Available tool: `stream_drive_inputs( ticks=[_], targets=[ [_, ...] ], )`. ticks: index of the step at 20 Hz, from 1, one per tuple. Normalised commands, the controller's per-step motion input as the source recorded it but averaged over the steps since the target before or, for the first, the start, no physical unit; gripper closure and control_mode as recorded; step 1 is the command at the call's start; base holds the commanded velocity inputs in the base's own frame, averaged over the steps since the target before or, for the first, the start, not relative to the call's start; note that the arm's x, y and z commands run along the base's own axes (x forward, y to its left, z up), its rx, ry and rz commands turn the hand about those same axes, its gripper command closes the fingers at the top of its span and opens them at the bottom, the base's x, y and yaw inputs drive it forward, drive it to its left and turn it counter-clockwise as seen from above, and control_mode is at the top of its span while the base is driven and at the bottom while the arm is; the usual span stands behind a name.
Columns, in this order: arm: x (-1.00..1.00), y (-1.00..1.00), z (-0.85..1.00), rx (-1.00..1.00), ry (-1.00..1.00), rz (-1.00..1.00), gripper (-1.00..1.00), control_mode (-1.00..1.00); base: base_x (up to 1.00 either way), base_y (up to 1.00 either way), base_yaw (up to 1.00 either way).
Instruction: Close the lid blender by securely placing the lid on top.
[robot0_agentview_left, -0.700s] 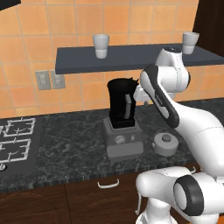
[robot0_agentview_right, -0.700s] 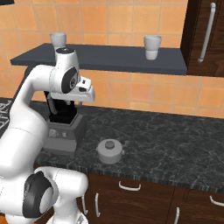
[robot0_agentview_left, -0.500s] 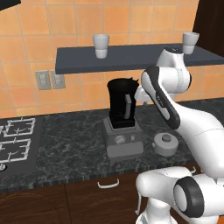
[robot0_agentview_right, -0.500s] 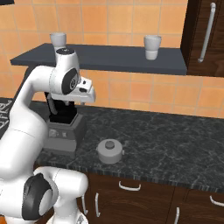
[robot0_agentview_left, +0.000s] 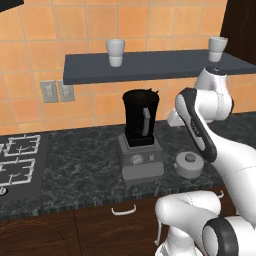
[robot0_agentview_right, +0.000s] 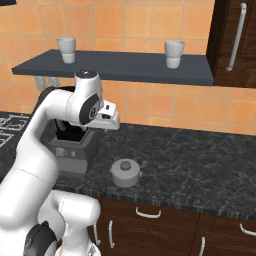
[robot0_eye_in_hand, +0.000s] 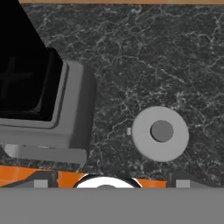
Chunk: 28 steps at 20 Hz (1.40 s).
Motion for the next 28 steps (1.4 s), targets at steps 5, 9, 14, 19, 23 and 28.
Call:
stream_drive_inputs(
  ticks=[5,9,14,19,23,28],
  targets=[
    [-0.12,-0.49,-0.27,0.0,0.05,0.0,-1.0,-1.0,0.0,0.0,0.0],
    [-0.1,-0.21,-0.34,0.0,0.07,0.0,-1.0,-1.0,0.0,0.0,0.0],
    [-0.04,-0.04,-0.34,0.0,0.03,0.0,-1.0,-1.0,0.0,0.0,0.0],
    [0.0,-0.09,-0.37,0.0,0.03,0.0,-1.0,-1.0,0.0,0.0,0.0],
    [0.0,-0.18,-0.38,0.0,0.04,0.0,-1.0,-1.0,0.0,0.0,0.0],
    [0.0,-0.18,-0.37,0.0,0.02,0.0,-1.0,-1.0,0.0,0.0,0.0]
  ],
)
